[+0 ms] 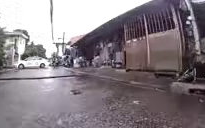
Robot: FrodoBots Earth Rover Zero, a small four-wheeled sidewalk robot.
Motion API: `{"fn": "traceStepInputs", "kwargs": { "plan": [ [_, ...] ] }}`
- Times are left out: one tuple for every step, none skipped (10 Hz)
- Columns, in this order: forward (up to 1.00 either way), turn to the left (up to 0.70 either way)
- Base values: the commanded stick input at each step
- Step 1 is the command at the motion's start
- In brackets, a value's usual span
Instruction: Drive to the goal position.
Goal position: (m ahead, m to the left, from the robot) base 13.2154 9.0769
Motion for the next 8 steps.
{"fn": "traceStepInputs", "kwargs": {
  "plan": [
    [1.0,0.0],
    [1.0,0.0],
    [1.0,0.0],
    [1.0,0.0],
    [1.0,0.11],
    [1.0,0.27],
    [1.0,0.27],
    [1.0,0.19]
  ]
}}
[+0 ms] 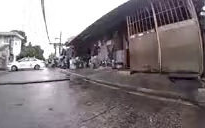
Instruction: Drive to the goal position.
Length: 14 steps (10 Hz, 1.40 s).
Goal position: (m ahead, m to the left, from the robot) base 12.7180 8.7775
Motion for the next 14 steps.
{"fn": "traceStepInputs", "kwargs": {
  "plan": [
    [1.0,0.0],
    [1.0,0.0],
    [1.0,0.09],
    [1.0,0.17],
    [1.0,0.11],
    [1.0,0.21],
    [1.0,0.0],
    [1.0,0.0],
    [1.0,0.0],
    [1.0,0.0],
    [1.0,0.06],
    [1.0,0.25],
    [1.0,0.0],
    [1.0,0.0]
  ]
}}
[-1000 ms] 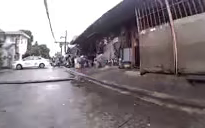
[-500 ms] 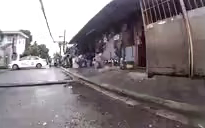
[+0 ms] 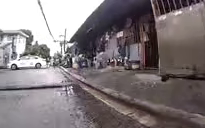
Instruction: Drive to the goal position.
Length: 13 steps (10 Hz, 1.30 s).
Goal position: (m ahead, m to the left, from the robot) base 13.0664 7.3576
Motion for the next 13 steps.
{"fn": "traceStepInputs", "kwargs": {
  "plan": [
    [1.0,0.22],
    [1.0,0.01],
    [1.0,0.24],
    [1.0,0.1],
    [1.0,0.0],
    [1.0,0.27],
    [1.0,0.27],
    [1.0,0.27],
    [1.0,0.27],
    [1.0,0.27],
    [1.0,0.27],
    [1.0,0.27],
    [1.0,0.27]
  ]
}}
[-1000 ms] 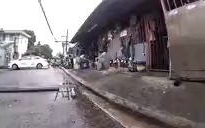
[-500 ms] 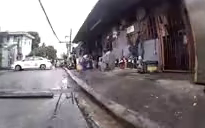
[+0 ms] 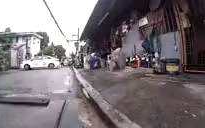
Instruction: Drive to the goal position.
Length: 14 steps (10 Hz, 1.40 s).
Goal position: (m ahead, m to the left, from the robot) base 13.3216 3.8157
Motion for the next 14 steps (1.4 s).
{"fn": "traceStepInputs", "kwargs": {
  "plan": [
    [1.0,0.27],
    [1.0,0.27],
    [1.0,0.27],
    [1.0,0.27],
    [1.0,0.27],
    [1.0,0.27],
    [1.0,0.27],
    [1.0,0.27],
    [1.0,0.27],
    [1.0,0.27],
    [1.0,0.27],
    [1.0,0.27],
    [1.0,0.27],
    [1.0,0.27]
  ]
}}
